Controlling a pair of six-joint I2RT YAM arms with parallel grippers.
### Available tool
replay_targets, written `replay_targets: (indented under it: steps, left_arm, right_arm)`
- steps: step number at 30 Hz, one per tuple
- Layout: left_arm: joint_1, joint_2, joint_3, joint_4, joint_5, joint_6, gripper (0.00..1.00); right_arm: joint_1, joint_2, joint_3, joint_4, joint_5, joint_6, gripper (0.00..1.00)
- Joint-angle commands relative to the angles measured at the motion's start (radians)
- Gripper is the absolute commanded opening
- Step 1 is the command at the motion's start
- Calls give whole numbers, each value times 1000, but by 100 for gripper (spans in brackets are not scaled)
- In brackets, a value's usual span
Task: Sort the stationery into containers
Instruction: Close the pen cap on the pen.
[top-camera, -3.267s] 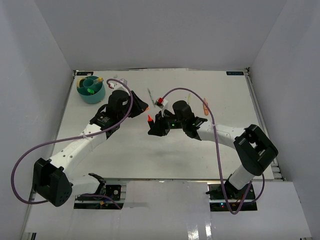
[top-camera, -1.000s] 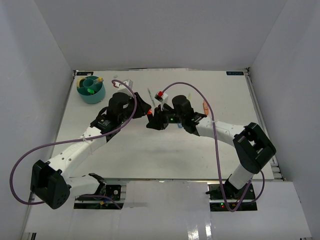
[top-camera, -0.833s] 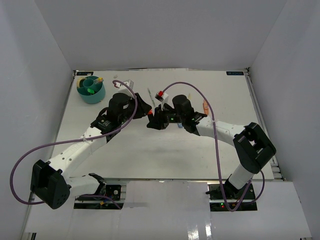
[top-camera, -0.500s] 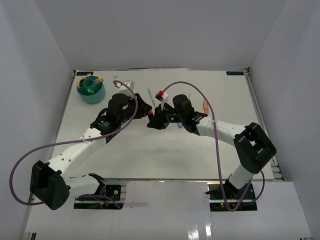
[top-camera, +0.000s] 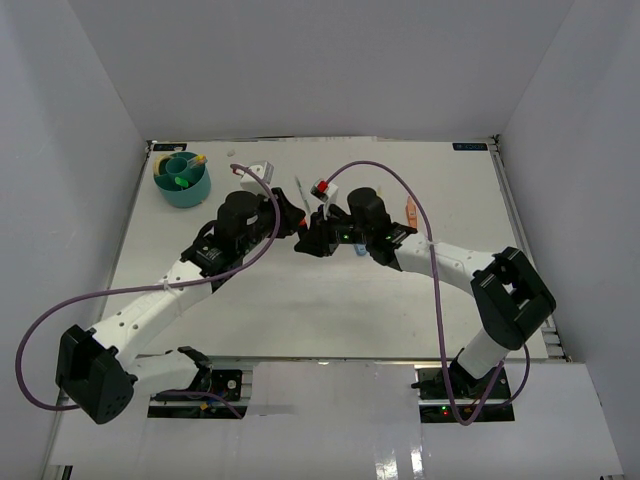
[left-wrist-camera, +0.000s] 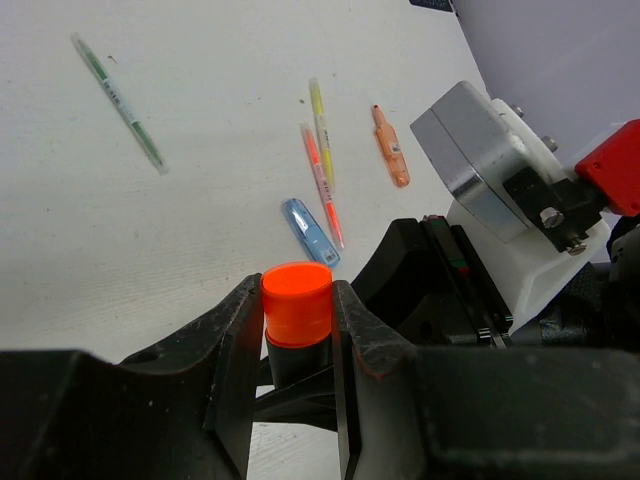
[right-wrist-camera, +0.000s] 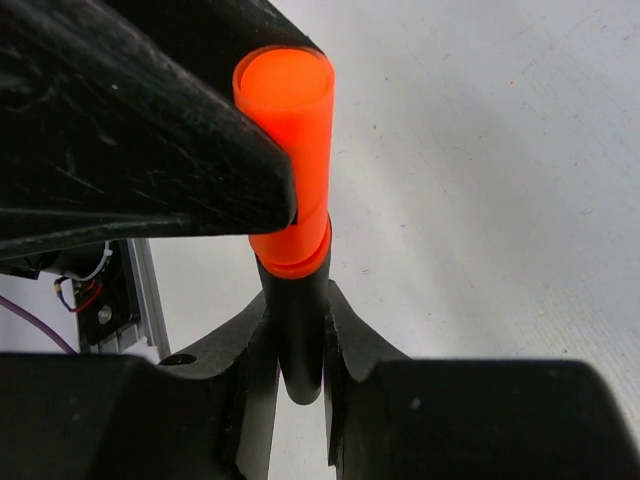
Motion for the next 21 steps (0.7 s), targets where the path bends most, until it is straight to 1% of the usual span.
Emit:
replay_targets:
  steps: [1, 5, 12, 15, 21]
  left_arm:
    - [-42, -21, 11, -69, 6, 17, 25]
    - [-66, -16, 9, -72, 1, 17, 25]
    - [-96, -28, -17, -74, -39, 52, 25]
    - [-108, -22, -17, -74, -14, 54, 24]
    - [-149, 4, -15, -83, -28, 98, 22]
  right_arm:
    - [-10, -61, 65, 116, 63, -44, 8]
    - [-13, -77, 33, 194, 54, -60, 8]
    - [-27, -117, 24, 260, 29, -70, 8]
    - [-36, -127, 11, 300, 3, -74, 8]
    - [-52, -125, 34, 304, -48, -78, 8]
